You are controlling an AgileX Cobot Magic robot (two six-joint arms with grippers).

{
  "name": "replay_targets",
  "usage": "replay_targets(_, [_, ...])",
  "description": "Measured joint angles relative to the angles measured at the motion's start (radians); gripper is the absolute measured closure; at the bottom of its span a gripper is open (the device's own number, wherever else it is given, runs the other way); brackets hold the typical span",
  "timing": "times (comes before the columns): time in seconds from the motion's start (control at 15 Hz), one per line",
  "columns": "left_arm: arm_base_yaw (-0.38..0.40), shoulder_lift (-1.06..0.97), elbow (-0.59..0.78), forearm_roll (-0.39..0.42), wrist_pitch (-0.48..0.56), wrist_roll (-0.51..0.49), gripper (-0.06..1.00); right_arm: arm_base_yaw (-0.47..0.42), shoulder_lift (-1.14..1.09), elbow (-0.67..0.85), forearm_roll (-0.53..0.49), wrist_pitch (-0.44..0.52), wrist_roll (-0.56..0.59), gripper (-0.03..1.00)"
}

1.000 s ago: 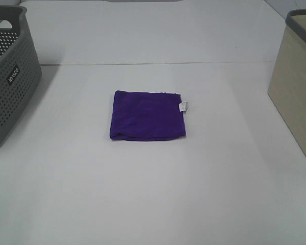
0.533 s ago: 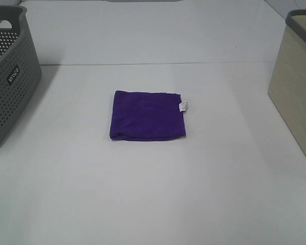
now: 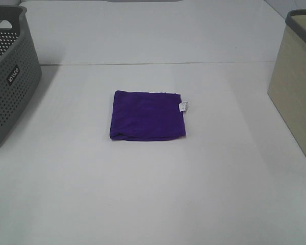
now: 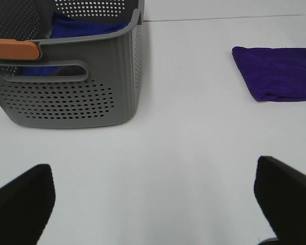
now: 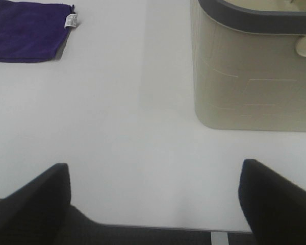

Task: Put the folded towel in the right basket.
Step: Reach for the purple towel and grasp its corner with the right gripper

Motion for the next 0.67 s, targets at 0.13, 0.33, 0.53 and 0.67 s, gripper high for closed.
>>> replay_targets(0.13, [0.0, 0.0, 0.0, 0.0, 0.0, 0.0, -0.05, 0.0, 0.267, -0.14, 0.014, 0.009, 0.0, 0.13])
replay_targets(0.33, [0.0, 0.0, 0.0, 0.0, 0.0, 0.0, -0.05, 0.0, 0.578, -0.346, 0.014, 0.022, 0.0, 0.13])
replay_targets(0.53, [0.0, 0.0, 0.0, 0.0, 0.0, 0.0, -0.05, 0.0, 0.848, -0.503, 0.02, 0.025, 0.0, 0.13])
replay_targets(0.67, [0.0, 0.0, 0.0, 0.0, 0.0, 0.0, -0.05, 0.0, 0.974, -0.555, 0.035, 0.025, 0.0, 0.13])
